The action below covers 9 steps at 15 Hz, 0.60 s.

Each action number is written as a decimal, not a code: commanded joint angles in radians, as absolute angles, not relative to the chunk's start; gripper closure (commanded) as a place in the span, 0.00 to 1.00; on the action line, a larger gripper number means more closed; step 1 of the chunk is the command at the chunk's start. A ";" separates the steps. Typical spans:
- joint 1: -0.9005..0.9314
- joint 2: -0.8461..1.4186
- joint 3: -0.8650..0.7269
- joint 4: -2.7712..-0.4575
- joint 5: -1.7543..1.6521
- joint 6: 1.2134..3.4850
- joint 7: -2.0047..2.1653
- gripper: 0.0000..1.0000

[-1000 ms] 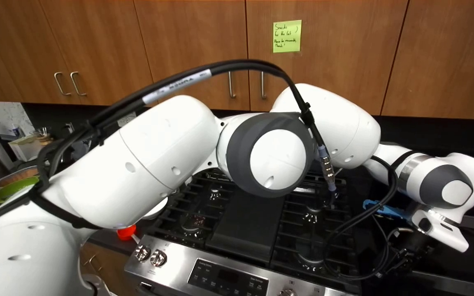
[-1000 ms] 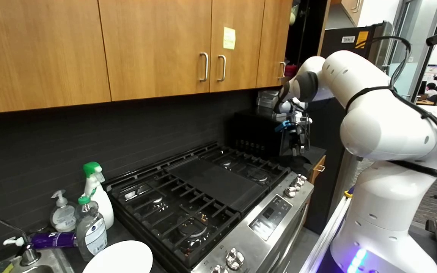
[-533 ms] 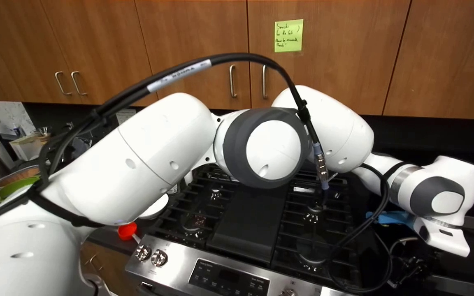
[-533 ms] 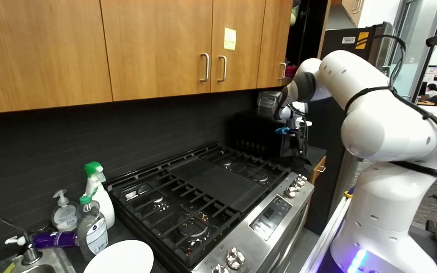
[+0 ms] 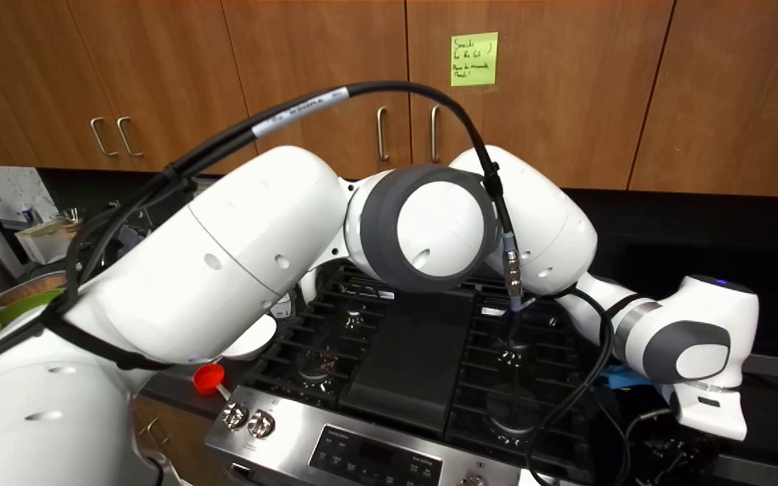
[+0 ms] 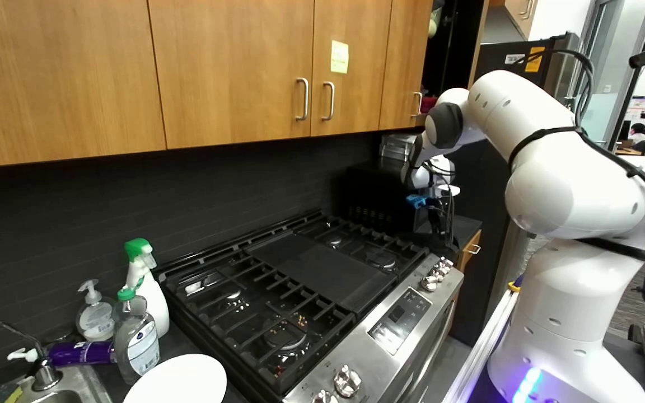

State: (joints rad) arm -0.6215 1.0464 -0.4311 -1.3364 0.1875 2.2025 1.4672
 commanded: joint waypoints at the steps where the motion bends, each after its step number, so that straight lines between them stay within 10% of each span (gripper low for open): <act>1: -0.600 0.993 -0.468 -1.442 0.190 2.293 1.512 0.00; 9: -0.613 1.006 -0.443 -1.449 0.193 2.293 1.496 0.00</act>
